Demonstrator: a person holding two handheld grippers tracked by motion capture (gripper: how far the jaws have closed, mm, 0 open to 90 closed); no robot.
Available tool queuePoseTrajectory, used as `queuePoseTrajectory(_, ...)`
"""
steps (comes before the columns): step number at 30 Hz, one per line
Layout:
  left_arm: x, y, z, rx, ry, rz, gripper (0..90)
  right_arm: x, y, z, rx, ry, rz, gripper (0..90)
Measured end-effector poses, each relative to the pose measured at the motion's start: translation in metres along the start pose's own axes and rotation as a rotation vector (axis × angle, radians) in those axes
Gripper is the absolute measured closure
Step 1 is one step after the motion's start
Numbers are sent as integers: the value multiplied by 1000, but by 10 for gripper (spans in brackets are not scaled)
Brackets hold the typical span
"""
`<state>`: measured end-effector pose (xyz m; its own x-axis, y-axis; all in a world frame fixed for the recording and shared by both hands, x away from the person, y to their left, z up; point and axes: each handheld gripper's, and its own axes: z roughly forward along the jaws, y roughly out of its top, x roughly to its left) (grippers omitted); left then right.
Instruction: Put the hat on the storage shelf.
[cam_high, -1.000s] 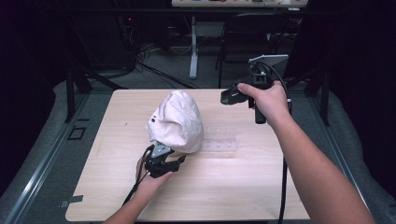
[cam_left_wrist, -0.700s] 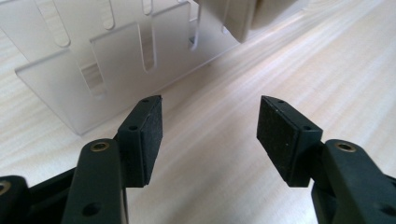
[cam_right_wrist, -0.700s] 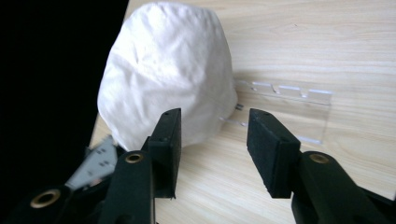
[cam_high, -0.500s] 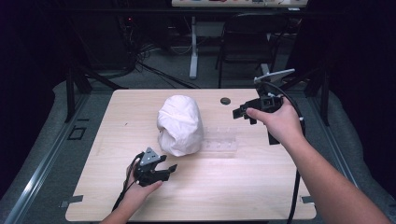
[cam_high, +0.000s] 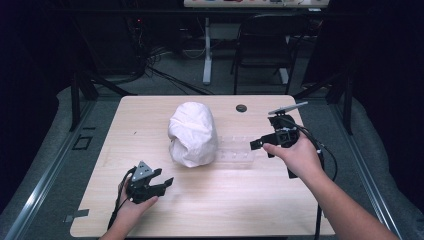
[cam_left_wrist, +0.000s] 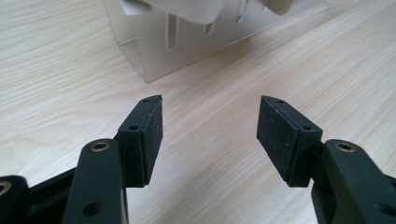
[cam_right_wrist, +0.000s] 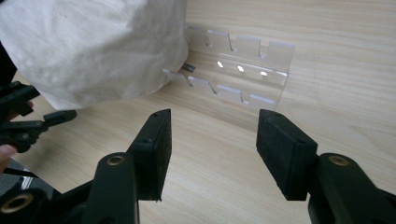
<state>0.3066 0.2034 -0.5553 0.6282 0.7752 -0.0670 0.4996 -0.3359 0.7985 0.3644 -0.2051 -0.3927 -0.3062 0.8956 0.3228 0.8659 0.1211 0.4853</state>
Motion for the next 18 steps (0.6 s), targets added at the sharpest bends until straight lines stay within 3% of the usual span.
queuePoseTrajectory(6,6,-2,-1,-10,34,27,414,-5,-17,13,-3,13,-5,455)
queuePoseTrajectory(11,9,-6,2,-9,30,10,414,-12,-37,28,-3,48,-24,446)
queuePoseTrajectory(18,13,-9,3,-10,29,-13,414,-21,-64,49,4,33,-52,451)
